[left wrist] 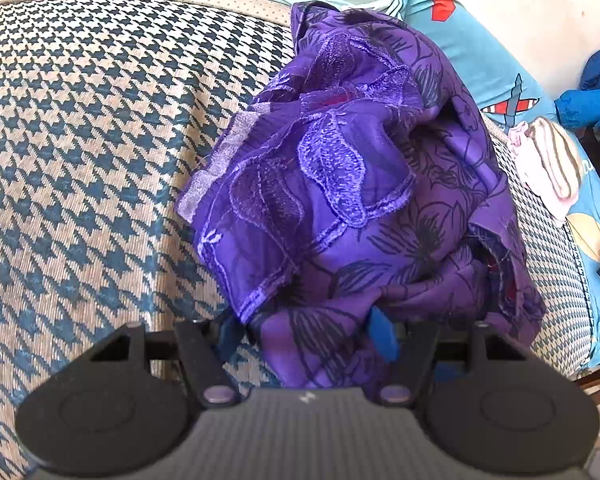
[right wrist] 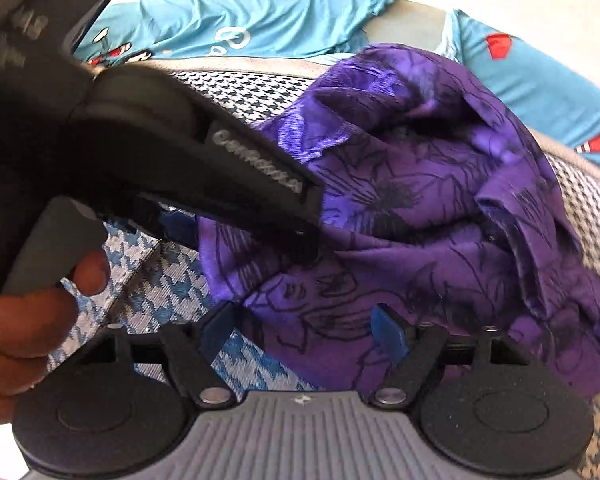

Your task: Fold clothes

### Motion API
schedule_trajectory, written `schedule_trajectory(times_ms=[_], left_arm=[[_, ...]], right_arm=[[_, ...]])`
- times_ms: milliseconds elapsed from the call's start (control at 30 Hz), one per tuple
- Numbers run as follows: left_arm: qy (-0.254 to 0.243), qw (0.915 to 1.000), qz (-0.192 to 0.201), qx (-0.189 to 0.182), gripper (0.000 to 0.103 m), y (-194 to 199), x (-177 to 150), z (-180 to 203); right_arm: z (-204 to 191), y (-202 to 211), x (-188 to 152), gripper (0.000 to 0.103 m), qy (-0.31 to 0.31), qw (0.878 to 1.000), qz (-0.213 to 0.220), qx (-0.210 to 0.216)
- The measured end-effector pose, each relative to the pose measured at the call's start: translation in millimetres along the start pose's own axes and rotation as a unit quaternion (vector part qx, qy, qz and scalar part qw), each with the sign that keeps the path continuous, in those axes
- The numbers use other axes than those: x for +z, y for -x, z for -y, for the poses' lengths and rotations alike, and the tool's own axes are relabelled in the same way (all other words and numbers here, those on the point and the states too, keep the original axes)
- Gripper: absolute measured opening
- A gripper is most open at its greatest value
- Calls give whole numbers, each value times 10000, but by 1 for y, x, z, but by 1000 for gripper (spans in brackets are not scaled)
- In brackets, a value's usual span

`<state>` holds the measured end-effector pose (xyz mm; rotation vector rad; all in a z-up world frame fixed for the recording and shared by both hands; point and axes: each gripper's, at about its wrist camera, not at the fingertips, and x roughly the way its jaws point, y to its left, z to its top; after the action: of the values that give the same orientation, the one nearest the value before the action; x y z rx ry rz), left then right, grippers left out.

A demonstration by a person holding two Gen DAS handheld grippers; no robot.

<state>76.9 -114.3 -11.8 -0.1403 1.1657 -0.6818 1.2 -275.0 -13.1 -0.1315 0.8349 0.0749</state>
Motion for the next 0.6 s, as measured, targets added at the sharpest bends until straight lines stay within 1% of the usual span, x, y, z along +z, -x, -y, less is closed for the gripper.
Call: schedule_trajectory(times_ms=[33,67,100,133,167,200,233,267,333,400,533,600], left_arm=[[-23,10000,5,14,62,-2,1,1],[-69,10000,15,41,63,-3,1,3],[-116,9999,25,69,63,-4,2,5],[-175,9998,38,94,62,-4,1,6],[-217,9997,48,113,63,-5,0,8],[-265,9995,66,154,63,-3,0,8],[-304,9993,79,187,62,-7,0,10],[-335,9992,89,216,62,-7,1,11],[-379,9989,107,268,62,-5,2,9],[-374,9988,123,292,62,0,3,5],[-300,9988,228,325,66,16,7,-10],[-249,9987,261,352,67,23,10,-19]], right_arm=[[-2,-1,0,67,41,10000,8,15],[-5,-2,0,54,70,10000,19,48],[-7,-3,0,49,87,9999,37,110],[-10,-4,1,37,113,9998,69,164],[-13,-4,2,28,179,9996,107,180],[-18,-3,3,26,278,9994,137,152],[-21,-4,3,22,349,9992,160,118],[-22,-3,4,18,351,9992,176,115],[-23,-2,6,15,336,9991,216,122],[-21,1,10,8,229,9989,323,244],[-28,9,21,7,188,9962,642,566],[-34,10,26,7,164,9947,717,714]])
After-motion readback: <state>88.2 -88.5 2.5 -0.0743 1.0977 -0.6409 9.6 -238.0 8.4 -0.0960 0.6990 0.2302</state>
